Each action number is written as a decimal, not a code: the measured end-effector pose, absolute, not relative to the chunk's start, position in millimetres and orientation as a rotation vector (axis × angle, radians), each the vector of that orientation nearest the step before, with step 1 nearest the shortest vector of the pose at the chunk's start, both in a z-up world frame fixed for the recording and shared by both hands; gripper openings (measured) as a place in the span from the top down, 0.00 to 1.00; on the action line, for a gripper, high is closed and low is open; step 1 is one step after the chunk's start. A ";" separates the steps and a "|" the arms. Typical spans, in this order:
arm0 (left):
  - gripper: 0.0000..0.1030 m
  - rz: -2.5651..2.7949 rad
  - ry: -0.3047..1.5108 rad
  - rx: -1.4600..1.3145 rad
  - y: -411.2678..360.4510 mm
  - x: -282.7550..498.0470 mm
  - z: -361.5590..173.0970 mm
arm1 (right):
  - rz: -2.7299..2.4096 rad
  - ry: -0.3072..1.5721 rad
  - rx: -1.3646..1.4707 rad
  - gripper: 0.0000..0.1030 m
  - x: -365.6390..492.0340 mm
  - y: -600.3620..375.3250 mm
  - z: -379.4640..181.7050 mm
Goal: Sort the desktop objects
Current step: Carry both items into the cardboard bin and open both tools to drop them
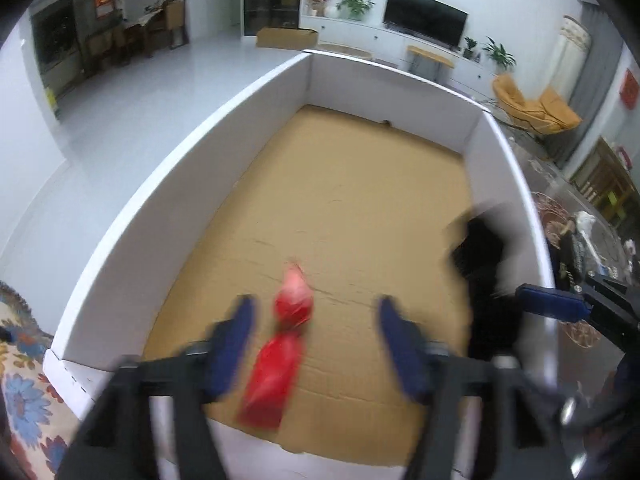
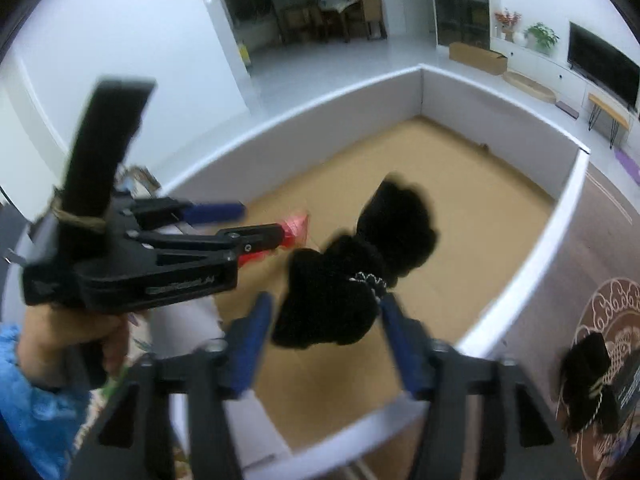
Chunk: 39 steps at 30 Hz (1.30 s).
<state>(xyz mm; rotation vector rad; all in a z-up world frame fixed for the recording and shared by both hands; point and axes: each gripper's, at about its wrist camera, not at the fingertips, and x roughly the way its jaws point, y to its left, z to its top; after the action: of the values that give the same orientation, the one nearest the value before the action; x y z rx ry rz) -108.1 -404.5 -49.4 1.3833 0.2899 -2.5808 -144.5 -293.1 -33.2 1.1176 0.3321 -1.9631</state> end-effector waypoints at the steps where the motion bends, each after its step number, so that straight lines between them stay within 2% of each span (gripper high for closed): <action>1: 0.26 -2.583 0.278 1.379 -405.1 -107.4 -51.5 | -1.959 0.378 1.118 0.28 -144.1 -300.5 -40.3; 7: 0.23 -2.522 0.057 1.490 -386.6 -123.3 -67.9 | -1.965 0.741 1.093 0.28 -120.6 -327.7 -80.8; 12: 0.23 -2.509 -0.081 1.484 -374.6 -129.6 -71.2 | -1.965 0.759 1.077 0.28 -123.8 -321.5 -83.5; 15: 0.23 -2.517 -0.048 1.469 -378.5 -124.0 -69.5 | -1.981 0.761 1.054 0.27 -118.2 -313.9 -81.6; 19: 0.23 -2.558 0.103 1.482 -381.4 -115.2 -65.6 | -1.999 0.727 1.043 0.26 -114.5 -310.6 -76.7; 26: 0.23 -2.563 0.040 1.478 -361.4 -105.4 -65.4 | -1.993 0.732 1.026 0.27 -105.5 -292.0 -76.4; 30: 0.23 -2.624 0.237 1.386 -371.4 -98.6 -52.8 | -2.050 0.651 0.977 0.28 -116.2 -278.9 -58.5; 31: 0.23 -2.648 0.288 1.338 -371.4 -93.5 -46.6 | -2.089 0.607 0.933 0.27 -117.6 -266.7 -46.9; 32: 0.21 -2.676 0.319 1.284 -371.2 -88.8 -39.4 | -2.133 0.577 0.891 0.21 -119.0 -252.4 -35.9; 33: 0.12 -2.698 0.321 1.236 -369.3 -85.0 -31.9 | -2.175 0.559 0.857 0.10 -123.0 -242.1 -28.7; 34: 0.01 -2.709 0.305 1.206 -366.2 -83.0 -26.8 | -2.215 0.542 0.826 0.03 -124.3 -230.9 -22.5; 35: 0.00 -2.718 0.282 1.187 -361.0 -81.9 -23.5 | -2.258 0.523 0.796 0.00 -127.1 -218.6 -17.0; 39: 0.00 -2.715 0.242 1.243 -337.7 -84.1 -25.0 | -2.321 0.421 0.862 0.00 -123.9 -154.4 -10.7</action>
<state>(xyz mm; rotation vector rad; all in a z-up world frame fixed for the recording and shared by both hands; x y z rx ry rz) -84.1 -337.7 -25.0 1.2431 0.2425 -2.7148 -123.9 -154.4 -10.7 0.8625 0.4214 -2.3206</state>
